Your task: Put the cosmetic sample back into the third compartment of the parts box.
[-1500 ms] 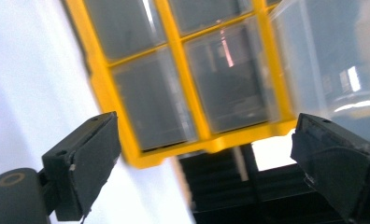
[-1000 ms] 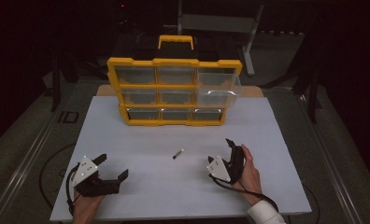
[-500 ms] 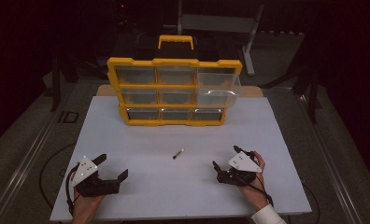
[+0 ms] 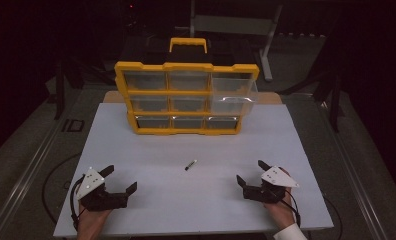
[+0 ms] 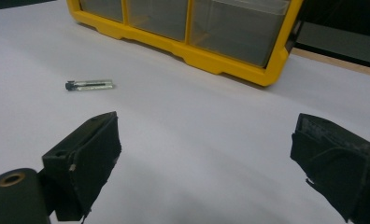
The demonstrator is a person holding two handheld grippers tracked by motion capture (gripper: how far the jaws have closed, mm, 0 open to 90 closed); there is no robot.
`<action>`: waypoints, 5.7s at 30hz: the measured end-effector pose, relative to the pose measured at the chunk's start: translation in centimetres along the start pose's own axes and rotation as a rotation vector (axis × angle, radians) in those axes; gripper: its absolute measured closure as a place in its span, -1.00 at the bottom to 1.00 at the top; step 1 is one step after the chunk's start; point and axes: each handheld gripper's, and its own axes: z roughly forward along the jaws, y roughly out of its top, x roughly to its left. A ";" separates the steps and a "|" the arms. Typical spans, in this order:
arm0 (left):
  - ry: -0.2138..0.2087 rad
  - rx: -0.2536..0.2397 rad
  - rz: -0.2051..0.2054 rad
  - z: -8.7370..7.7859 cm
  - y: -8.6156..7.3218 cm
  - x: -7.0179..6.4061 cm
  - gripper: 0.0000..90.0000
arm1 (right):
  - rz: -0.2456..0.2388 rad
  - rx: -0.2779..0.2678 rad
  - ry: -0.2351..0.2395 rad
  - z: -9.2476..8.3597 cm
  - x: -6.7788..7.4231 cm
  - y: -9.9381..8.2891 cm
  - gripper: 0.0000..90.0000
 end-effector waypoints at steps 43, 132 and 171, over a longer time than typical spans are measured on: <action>-0.085 0.155 0.043 4.5 6.8 -0.9 -1.00 | 0.047 -0.100 0.002 -3.7 -2.9 -1.2 -0.82; -0.147 0.552 0.291 16.0 11.3 -6.0 -0.79 | 0.062 -0.112 0.004 -3.7 -3.0 -1.0 -0.81; -0.192 0.656 0.320 19.2 10.1 -7.6 -0.60 | 0.065 -0.115 0.007 -3.8 -3.0 -1.0 -0.81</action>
